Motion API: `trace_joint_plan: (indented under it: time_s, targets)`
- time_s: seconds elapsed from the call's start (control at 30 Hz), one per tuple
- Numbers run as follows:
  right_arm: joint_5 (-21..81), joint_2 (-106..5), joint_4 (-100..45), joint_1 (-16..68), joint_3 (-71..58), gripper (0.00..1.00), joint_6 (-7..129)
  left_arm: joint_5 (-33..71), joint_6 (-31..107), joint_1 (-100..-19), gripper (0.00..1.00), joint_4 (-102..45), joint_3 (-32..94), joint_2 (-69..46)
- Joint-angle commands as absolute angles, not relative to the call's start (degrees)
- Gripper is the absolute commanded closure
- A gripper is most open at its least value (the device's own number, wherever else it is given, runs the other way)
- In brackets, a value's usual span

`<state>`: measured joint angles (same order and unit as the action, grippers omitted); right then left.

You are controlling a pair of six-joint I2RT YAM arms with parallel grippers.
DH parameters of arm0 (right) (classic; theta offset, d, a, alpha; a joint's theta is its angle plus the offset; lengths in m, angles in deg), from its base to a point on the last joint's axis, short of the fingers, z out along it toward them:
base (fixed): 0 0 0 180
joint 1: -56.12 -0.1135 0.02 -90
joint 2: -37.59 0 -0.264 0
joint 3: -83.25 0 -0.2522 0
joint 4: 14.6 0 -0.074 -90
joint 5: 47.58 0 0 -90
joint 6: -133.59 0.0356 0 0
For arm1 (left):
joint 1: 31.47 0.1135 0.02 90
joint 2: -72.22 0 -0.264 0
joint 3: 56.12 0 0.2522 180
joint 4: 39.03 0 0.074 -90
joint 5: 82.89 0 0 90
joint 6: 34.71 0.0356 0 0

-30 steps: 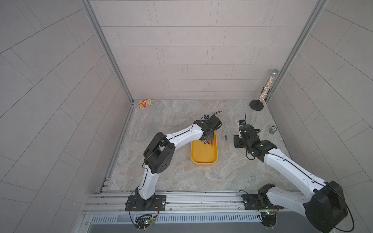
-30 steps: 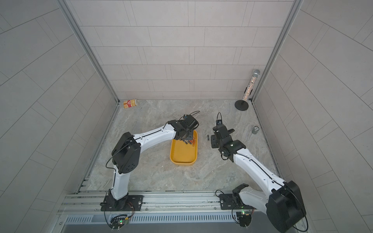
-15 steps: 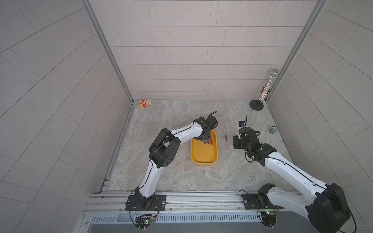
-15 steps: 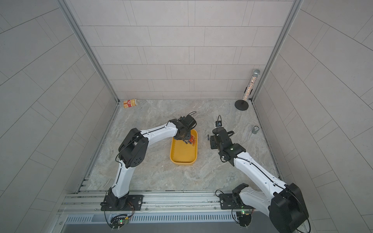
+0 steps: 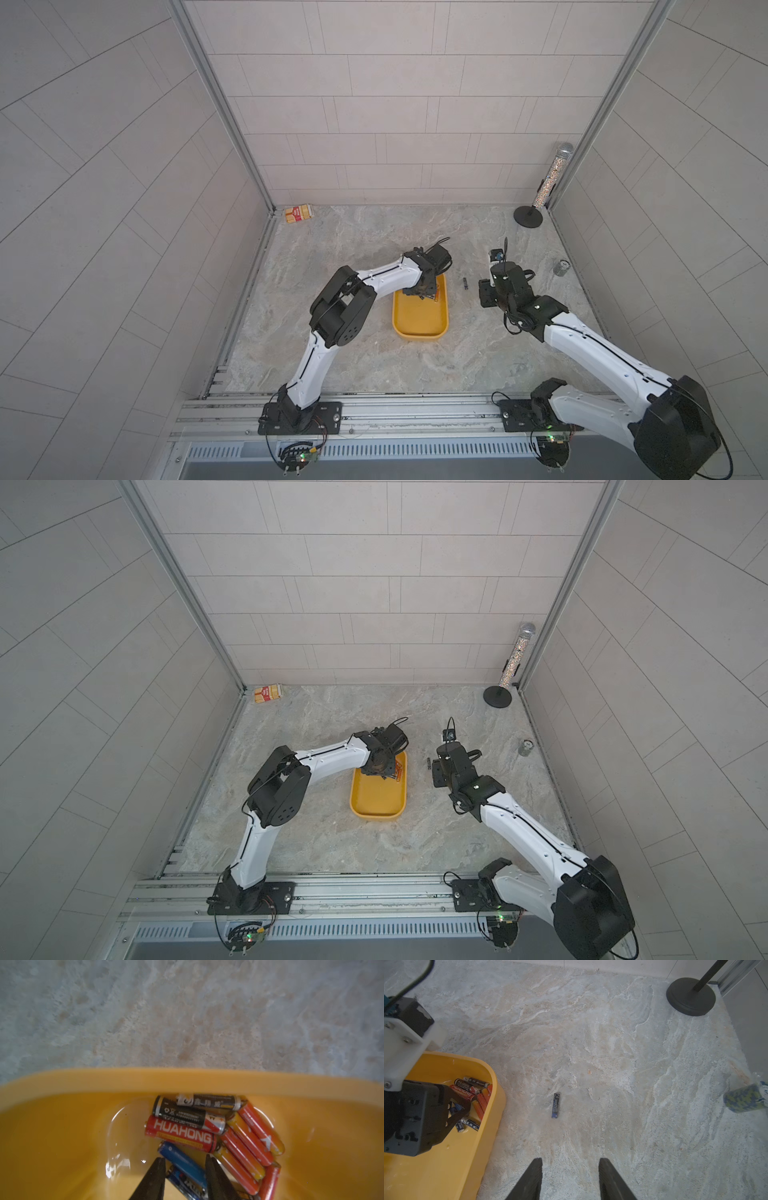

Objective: Take the batteries out of the storage box
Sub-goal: Adjust the battery in the storage box.

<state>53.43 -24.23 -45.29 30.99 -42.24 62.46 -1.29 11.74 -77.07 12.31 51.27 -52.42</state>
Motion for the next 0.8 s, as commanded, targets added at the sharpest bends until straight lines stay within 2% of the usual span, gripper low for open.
trace_joint_plan:
  time_s: [0.0, 0.37, 0.43, 0.5, 0.57, 0.77]
  targets:
    - [54.9, -24.1, -45.1, 30.8, -42.6, 0.52, 61.6, -2.8, 11.4, -77.6, 0.62, 13.7, 48.9, -50.5]
    - [54.7, -24.6, -45.0, 30.7, -42.6, 0.52, 61.6, -3.7, 12.5, -77.6, 0.66, 13.3, 47.5, -49.7]
    - [54.8, -24.4, -45.0, 30.8, -42.6, 0.52, 61.6, -3.4, 12.6, -77.6, 0.74, 13.2, 47.4, -49.8]
    - [54.9, -24.3, -45.0, 30.7, -42.6, 0.52, 61.5, -3.0, 12.7, -77.6, 0.76, 12.8, 47.3, -49.8]
    - [55.1, -24.3, -45.1, 30.8, -42.6, 0.52, 61.6, -2.9, 12.9, -77.6, 0.84, 12.5, 47.3, -49.7]
    - [55.2, -24.5, -45.2, 30.8, -42.3, 0.51, 61.8, -4.2, 13.5, -77.6, 0.87, 12.4, 47.8, -47.6]
